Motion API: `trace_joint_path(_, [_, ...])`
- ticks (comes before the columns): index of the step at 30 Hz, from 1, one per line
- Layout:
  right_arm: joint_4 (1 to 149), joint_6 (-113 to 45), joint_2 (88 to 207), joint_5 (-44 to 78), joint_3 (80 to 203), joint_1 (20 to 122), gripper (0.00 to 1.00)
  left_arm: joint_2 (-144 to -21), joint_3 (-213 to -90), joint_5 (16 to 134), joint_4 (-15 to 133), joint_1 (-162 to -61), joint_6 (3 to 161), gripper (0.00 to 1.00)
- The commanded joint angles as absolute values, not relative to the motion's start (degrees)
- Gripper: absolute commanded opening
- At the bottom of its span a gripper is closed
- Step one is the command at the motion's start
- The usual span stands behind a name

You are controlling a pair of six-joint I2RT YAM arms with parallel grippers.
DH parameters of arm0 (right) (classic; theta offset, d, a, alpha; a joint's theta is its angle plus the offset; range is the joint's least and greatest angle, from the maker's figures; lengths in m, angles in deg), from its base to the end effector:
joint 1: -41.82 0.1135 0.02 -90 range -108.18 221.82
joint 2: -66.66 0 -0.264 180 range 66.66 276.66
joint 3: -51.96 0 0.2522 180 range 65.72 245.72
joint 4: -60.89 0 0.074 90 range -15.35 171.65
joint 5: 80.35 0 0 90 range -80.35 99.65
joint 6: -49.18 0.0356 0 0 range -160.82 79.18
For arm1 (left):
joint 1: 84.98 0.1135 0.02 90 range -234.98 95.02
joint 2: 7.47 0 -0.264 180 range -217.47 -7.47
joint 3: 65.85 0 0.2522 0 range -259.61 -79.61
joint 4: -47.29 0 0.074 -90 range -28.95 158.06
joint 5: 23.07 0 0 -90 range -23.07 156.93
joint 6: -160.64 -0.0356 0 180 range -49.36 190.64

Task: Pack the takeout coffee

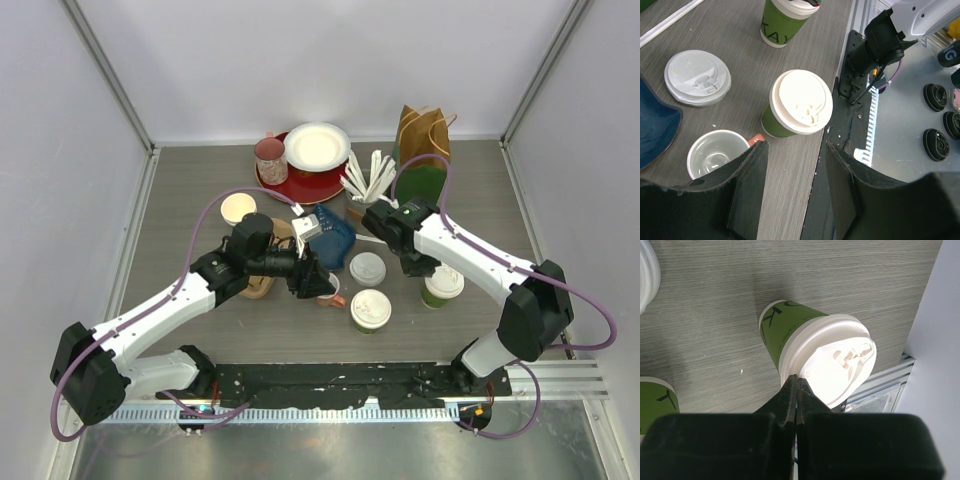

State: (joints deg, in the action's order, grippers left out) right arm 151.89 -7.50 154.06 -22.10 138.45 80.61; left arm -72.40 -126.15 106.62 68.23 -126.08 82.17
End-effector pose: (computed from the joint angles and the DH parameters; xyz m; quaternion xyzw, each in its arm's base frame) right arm 0.2118 0.1462 0.2690 -0.0504 0.9604 -0.2305 0.1480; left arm 0.1742 -0.1821 0.2885 0.3781 0.7233 -0.4797 0.3222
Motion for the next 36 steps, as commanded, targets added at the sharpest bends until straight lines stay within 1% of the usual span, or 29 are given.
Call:
trace_joint_path(1, [161.23, -5.84, 153.67, -25.68, 139.99, 81.55, 0.01, -72.42, -127.86, 107.89, 67.91, -125.67, 81.27, 0.53])
trace_joint_path(7, [161.31, -5.66, 153.50, -26.56, 139.64, 81.64, 0.01, -72.43, -127.77, 107.89, 68.35, -125.67, 80.74, 0.53])
trace_joint_path(36, [161.14, -5.93, 153.59, -23.66, 134.98, 81.73, 0.01, -71.90, -127.60, 107.98, 68.35, -125.67, 80.66, 0.53])
